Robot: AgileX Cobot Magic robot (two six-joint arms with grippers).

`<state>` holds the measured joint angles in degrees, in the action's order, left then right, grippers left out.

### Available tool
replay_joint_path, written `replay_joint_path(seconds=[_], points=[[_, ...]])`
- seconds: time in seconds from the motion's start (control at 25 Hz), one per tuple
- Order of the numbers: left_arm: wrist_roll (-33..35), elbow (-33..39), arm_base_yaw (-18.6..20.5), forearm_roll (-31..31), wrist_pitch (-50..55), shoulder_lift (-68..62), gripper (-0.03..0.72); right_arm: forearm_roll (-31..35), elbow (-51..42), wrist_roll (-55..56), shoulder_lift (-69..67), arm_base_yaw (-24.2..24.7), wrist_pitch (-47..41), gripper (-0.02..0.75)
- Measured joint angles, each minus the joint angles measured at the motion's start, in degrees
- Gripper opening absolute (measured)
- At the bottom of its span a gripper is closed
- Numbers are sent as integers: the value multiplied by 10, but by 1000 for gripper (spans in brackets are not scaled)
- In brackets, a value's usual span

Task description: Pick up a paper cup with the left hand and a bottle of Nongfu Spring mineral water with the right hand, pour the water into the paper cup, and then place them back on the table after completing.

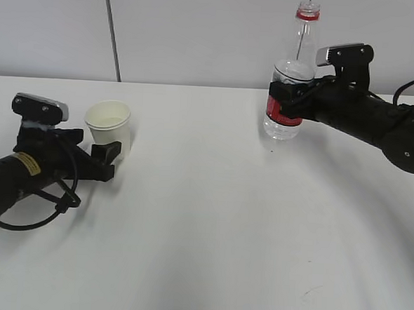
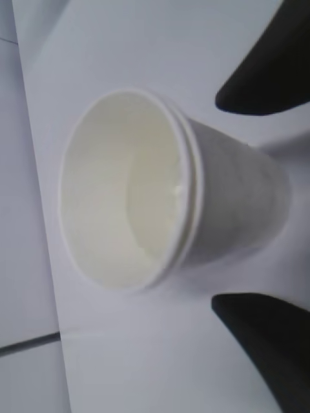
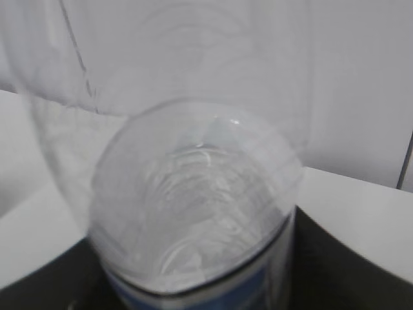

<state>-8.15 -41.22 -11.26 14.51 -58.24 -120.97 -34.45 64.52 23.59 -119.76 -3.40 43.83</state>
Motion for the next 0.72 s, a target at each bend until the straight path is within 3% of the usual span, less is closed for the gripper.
replay_joint_path(seconds=[0.24,0.72], points=[[7,49,0,-23,-9,46,522,-15,0,1,-5,0,0,417],[7,74,0,-26,-21,75,522,-27,0,18,-49,0,9,417]])
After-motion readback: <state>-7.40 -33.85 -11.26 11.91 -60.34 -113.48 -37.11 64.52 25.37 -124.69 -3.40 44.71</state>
